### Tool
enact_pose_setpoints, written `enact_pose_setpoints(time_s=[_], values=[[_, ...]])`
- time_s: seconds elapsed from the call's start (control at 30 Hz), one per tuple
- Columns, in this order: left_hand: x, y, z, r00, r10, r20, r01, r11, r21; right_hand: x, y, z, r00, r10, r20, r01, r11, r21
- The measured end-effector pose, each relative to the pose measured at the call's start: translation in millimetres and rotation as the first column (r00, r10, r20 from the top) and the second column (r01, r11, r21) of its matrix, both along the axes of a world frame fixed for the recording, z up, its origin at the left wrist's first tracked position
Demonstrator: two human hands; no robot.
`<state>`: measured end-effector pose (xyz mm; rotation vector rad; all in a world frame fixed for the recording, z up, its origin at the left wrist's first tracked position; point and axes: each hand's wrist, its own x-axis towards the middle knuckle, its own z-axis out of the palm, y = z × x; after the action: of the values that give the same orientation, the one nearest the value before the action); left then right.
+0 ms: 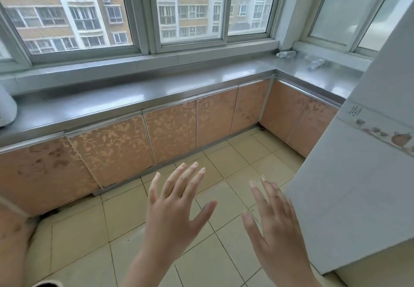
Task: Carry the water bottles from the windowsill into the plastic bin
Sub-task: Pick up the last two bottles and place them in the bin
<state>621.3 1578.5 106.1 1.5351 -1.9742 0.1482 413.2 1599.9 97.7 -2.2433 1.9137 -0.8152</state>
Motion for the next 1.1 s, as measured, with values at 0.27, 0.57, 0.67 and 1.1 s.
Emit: enact_pose_setpoints(time_s=[0.27,0.57,0.67,1.1], values=[[-25,-122,-4,0.999,-0.006,-0.033,0.007,0.999,0.036,-25,-116,2,0.999,-0.042,0.020,0.042,0.999,0.014],[-42,-301,-16,0.994,-0.106,-0.035,0.107,0.994,0.032,-33,-271,-10,0.991,-0.137,0.001,0.137,0.991,0.008],[-43,-365,-16,0.985,-0.159,-0.064,0.161,0.987,0.021,-32,-326,-8,0.981,-0.195,0.022,0.195,0.981,0.010],[-103,-596,-9,0.955,-0.292,-0.051,0.296,0.950,0.096,-90,-531,-3,0.945,-0.327,0.032,0.325,0.944,0.048]])
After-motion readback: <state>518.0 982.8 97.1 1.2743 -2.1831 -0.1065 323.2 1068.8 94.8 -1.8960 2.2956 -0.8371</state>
